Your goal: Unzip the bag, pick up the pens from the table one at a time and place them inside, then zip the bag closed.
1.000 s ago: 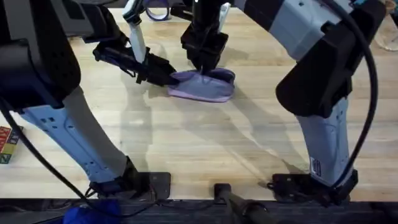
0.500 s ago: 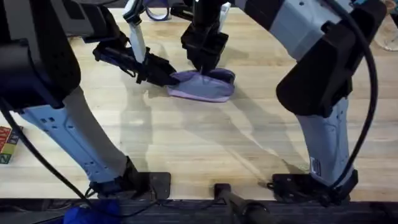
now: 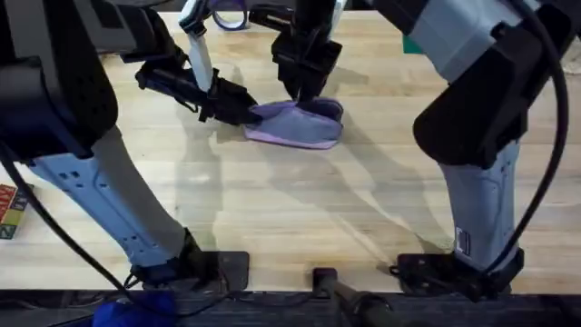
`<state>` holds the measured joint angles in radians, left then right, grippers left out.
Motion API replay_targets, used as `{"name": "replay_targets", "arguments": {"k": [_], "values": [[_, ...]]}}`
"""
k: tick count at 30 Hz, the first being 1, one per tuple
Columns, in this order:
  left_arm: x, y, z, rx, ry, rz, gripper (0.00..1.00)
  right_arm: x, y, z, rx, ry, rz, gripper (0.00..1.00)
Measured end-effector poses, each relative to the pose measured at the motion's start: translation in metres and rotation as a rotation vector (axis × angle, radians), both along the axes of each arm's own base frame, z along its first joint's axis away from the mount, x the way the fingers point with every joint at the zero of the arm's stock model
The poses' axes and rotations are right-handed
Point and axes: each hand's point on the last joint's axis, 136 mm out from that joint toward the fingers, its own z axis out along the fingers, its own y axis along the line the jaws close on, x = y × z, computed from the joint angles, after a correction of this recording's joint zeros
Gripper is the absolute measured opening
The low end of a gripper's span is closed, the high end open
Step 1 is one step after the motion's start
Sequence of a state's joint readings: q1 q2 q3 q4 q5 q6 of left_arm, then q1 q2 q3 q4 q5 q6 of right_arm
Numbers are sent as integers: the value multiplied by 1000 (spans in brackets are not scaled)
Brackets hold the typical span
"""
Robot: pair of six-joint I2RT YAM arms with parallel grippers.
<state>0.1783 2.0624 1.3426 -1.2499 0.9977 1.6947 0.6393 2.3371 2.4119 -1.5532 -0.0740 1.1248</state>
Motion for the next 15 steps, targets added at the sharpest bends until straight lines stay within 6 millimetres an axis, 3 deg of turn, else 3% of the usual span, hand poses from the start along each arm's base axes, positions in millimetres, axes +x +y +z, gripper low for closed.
{"name": "replay_targets", "arguments": {"k": [7, 15], "values": [[0, 0, 0, -1, 1, 0, 43, -6, -16, 1, -24, 53, -6, 31], [1, 0, 0, -3, -2, 1, 43, 3, -29, 1, -6, 67, -28, 30]]}}
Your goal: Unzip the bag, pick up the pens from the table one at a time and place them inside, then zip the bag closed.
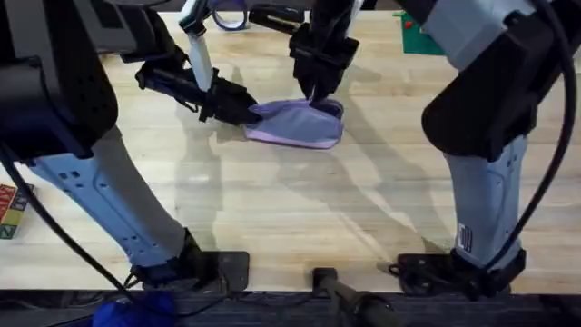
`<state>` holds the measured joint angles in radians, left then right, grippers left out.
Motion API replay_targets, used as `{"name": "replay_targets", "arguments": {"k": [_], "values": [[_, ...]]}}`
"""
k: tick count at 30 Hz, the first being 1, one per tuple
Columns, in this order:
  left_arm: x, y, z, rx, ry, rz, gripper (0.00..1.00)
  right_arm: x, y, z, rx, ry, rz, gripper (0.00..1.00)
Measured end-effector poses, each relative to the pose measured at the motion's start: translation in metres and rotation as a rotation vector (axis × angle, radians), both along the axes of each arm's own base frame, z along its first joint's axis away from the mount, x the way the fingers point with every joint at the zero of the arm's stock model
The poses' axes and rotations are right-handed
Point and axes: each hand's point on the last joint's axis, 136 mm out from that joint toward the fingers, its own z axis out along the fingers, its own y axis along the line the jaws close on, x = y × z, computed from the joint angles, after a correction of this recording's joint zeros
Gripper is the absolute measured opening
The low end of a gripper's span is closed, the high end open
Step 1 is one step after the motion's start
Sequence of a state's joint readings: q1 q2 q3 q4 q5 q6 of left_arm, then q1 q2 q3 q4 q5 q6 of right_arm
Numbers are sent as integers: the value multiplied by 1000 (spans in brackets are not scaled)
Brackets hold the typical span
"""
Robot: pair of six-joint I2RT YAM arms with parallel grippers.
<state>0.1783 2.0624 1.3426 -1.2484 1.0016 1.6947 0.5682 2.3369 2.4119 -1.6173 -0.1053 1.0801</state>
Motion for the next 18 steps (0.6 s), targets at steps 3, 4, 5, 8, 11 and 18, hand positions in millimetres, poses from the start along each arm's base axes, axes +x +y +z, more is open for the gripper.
{"name": "replay_targets", "arguments": {"k": [3, 4, 5, 8, 11, 18], "values": [[0, 0, 0, -1, 0, 0, 43, 4, -5, 0, 7, 3, -10, 31], [0, 0, 0, -1, 0, 1, 43, 5, -7, 0, 9, 4, -16, 31], [0, 0, 0, -2, 0, 1, 43, 7, -9, 0, 12, 5, -21, 31], [0, 0, 1, -4, 0, 2, 43, 12, -16, 1, 19, 9, -42, 31], [1, -1, 1, -7, -1, 3, 43, 17, -25, 1, 25, 11, -66, 31], [1, -1, 2, -13, -4, 6, 43, 28, -43, 1, 32, 14, -116, 31]]}}
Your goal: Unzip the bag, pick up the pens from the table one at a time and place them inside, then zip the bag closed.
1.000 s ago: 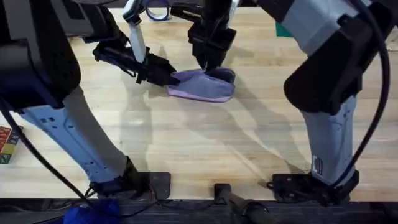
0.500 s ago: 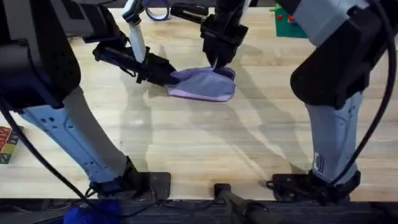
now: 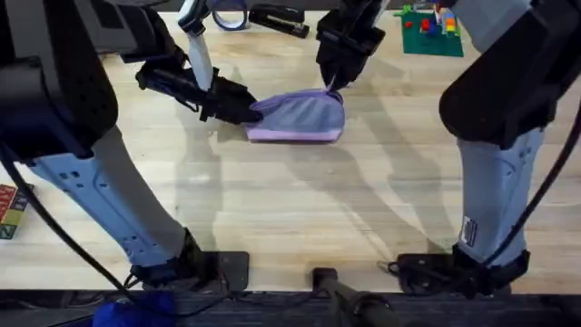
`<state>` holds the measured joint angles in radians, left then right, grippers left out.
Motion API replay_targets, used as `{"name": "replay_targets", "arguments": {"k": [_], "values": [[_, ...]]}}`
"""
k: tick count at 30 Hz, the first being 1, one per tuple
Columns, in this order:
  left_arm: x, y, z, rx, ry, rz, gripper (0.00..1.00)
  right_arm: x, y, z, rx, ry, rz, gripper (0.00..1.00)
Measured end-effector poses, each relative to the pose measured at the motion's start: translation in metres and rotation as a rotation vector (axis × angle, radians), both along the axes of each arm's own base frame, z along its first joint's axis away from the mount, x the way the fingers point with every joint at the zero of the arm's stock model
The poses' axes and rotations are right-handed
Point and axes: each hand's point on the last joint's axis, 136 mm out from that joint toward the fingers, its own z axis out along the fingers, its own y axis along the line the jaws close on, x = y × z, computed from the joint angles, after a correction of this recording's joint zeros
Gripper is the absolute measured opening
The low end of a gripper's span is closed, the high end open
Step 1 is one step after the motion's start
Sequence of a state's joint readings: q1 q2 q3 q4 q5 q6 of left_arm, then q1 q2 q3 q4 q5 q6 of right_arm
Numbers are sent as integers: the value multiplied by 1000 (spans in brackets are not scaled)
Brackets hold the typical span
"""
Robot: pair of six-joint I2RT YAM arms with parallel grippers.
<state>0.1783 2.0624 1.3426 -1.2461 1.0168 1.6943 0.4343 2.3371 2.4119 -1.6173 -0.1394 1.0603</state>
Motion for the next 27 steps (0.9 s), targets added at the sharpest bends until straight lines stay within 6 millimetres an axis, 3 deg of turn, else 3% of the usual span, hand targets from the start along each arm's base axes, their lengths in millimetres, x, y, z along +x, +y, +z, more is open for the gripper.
{"name": "replay_targets", "arguments": {"k": [16, 27], "values": [[2, -4, 1, -12, -14, -4, 43, 17, -34, 0, -2, -5, -65, 31], [2, -5, 2, -14, -14, -5, 43, 18, -38, 4, 21, -36, 86, 31]]}}
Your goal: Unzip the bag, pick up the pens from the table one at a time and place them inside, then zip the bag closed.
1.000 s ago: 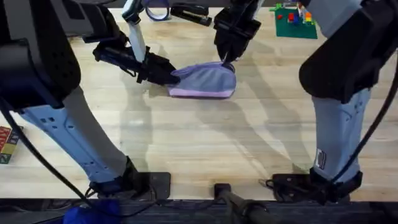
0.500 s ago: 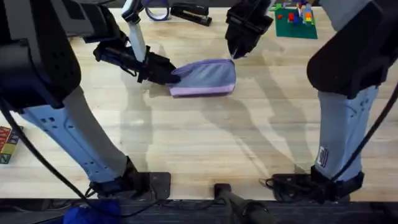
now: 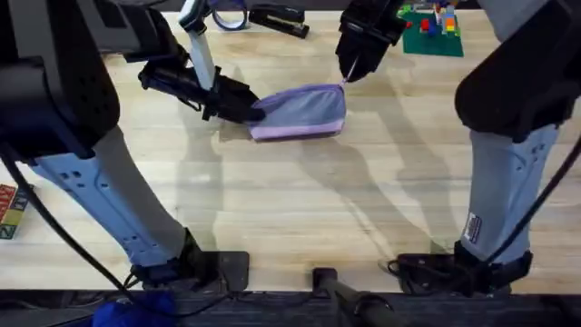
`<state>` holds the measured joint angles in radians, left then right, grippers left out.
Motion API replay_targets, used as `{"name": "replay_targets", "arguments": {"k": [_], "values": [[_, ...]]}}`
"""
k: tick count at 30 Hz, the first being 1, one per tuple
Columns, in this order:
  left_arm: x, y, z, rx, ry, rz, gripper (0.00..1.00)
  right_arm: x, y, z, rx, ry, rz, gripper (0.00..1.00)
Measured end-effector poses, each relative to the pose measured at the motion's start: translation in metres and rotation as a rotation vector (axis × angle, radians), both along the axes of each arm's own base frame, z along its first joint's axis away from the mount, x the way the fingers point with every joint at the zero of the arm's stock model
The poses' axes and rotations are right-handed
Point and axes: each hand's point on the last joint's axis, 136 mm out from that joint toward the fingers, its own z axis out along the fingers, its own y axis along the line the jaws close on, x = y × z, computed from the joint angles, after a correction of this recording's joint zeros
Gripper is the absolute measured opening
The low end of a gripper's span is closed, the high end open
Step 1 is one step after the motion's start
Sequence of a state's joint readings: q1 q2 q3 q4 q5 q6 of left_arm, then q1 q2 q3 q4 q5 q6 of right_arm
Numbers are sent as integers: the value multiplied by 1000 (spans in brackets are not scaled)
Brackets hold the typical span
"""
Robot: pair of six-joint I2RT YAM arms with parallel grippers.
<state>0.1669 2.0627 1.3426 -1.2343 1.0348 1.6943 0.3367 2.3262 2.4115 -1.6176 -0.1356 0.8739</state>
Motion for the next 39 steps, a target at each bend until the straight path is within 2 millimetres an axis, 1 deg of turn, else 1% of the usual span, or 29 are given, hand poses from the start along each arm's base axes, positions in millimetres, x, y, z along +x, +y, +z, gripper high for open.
{"name": "replay_targets", "arguments": {"k": [2, 4, 8, 11, 22, 28, 29, 30, 32, 34, 37, 39], "values": [[0, 0, 0, 0, 0, 0, 43, -1, 0, 9, 9, -24, 27, 31], [-2, 2, -2, 17, 9, -7, 43, 1, -10, 23, -16, -75, 48, 31], [-3, 5, -3, 25, 15, -4, 43, 3, -35, 60, -35, -188, 69, 30], [-4, 4, -3, 25, 18, -4, 43, 2, -41, 75, -45, -237, 112, 29], [-5, 4, -3, 24, 24, -4, 43, -3, -21, 69, -76, -255, 408, 28], [-6, 4, -3, 25, 35, -6, 43, -5, -16, 70, -74, -266, 497, 28], [-6, 4, -2, 25, 36, -6, 43, -6, -15, 71, -74, -269, 504, 41], [-6, 4, -2, 25, 36, -6, 42, -7, -14, 72, -73, -272, 511, 92], [-7, 4, -2, 25, 37, -6, 42, -8, -13, 76, -70, -284, 527, 233], [-7, 4, -2, 25, 37, -6, 43, -11, -11, 82, -60, -300, 541, 326], [-7, 4, -2, 25, 38, -6, 43, -16, -10, 95, -45, -332, 551, 395], [-7, 4, -2, 25, 38, -6, 43, -19, -11, 106, -39, -360, 554, 422]]}}
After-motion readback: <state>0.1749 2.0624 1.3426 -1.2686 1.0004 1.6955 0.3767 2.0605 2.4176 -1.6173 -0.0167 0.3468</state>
